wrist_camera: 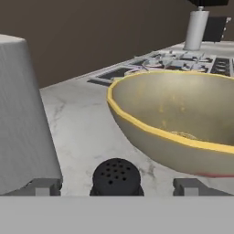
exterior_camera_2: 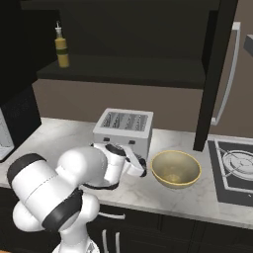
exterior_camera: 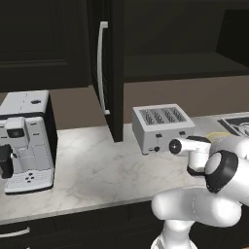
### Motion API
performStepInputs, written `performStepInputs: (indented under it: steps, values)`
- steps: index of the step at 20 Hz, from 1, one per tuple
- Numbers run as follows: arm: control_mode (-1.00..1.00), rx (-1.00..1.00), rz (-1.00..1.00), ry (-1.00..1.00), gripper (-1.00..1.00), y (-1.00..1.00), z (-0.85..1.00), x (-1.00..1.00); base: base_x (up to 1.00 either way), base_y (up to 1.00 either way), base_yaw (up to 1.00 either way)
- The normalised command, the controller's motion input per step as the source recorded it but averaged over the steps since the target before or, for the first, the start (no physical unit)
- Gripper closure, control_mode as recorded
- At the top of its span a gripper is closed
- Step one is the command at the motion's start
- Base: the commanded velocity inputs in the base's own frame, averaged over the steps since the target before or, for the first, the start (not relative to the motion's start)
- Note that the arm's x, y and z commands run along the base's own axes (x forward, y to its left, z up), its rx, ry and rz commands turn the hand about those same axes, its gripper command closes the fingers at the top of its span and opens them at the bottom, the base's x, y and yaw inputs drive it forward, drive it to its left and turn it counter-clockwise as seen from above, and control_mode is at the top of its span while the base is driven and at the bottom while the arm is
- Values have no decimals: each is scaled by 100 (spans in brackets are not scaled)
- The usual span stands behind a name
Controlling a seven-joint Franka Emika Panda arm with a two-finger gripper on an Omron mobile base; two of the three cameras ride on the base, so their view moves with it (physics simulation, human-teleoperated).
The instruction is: Retrieve the bottle and the shaker from the cabinet and place them next to the mixing bowl on the counter. Then add garlic from the fridge to the mixing bowl.
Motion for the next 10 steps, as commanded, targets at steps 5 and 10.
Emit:
performStepInputs:
  steps: [5, 10]
  values:
    - [-100, 0, 0, 1, -100, 3, 86, 0, 0, 0, 0]
    - [-100, 0, 3, 3, -100, 1, 96, -10, 0, 0, 0]
